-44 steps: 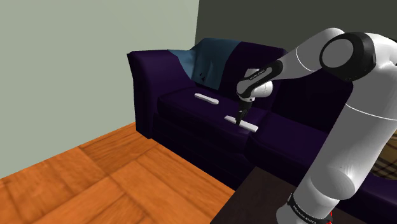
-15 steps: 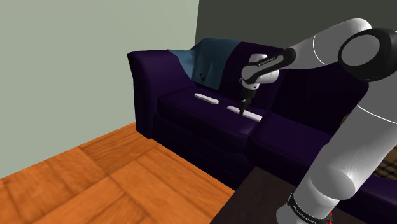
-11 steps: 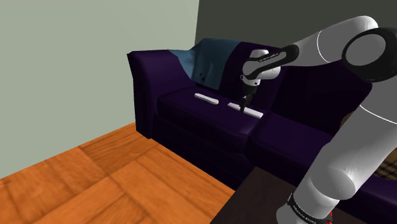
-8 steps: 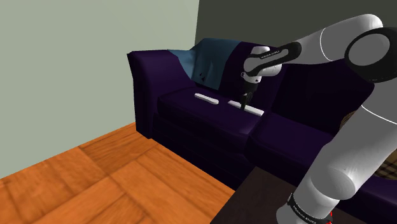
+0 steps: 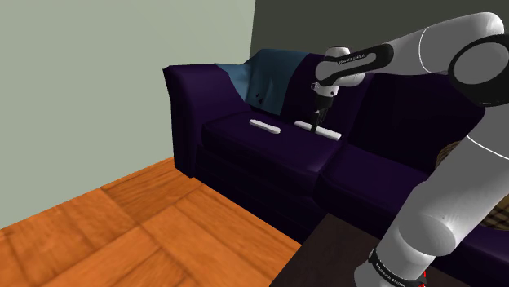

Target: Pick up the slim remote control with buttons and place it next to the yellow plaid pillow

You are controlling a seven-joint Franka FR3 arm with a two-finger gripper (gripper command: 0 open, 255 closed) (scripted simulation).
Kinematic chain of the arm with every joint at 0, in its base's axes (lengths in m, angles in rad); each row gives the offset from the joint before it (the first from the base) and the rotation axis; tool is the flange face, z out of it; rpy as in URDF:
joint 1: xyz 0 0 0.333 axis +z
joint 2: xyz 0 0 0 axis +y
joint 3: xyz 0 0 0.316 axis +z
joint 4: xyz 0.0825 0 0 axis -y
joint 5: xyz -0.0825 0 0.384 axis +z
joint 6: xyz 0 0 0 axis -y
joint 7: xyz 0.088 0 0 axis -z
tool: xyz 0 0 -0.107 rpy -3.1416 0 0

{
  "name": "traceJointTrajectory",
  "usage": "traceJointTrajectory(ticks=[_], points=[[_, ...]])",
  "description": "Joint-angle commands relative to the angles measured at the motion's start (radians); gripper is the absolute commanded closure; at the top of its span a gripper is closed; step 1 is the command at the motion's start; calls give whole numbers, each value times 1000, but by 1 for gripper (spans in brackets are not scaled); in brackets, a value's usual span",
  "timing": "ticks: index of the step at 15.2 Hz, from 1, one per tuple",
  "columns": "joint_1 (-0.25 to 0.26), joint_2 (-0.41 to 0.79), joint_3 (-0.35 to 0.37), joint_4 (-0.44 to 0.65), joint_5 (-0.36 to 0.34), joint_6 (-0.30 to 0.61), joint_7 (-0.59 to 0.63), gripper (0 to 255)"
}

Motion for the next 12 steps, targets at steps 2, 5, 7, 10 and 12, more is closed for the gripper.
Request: traceJointTrajectory(ticks=[2,5,7,10,12], points=[[1,-14,4,29,-4,-43,5,255],[2,-20,7,64,-5,-83,6,255],[3,-23,8,88,-6,-110,6,255],[4,-26,10,125,-6,-150,5,255],[4,-27,11,152,-5,-177,5,255]])
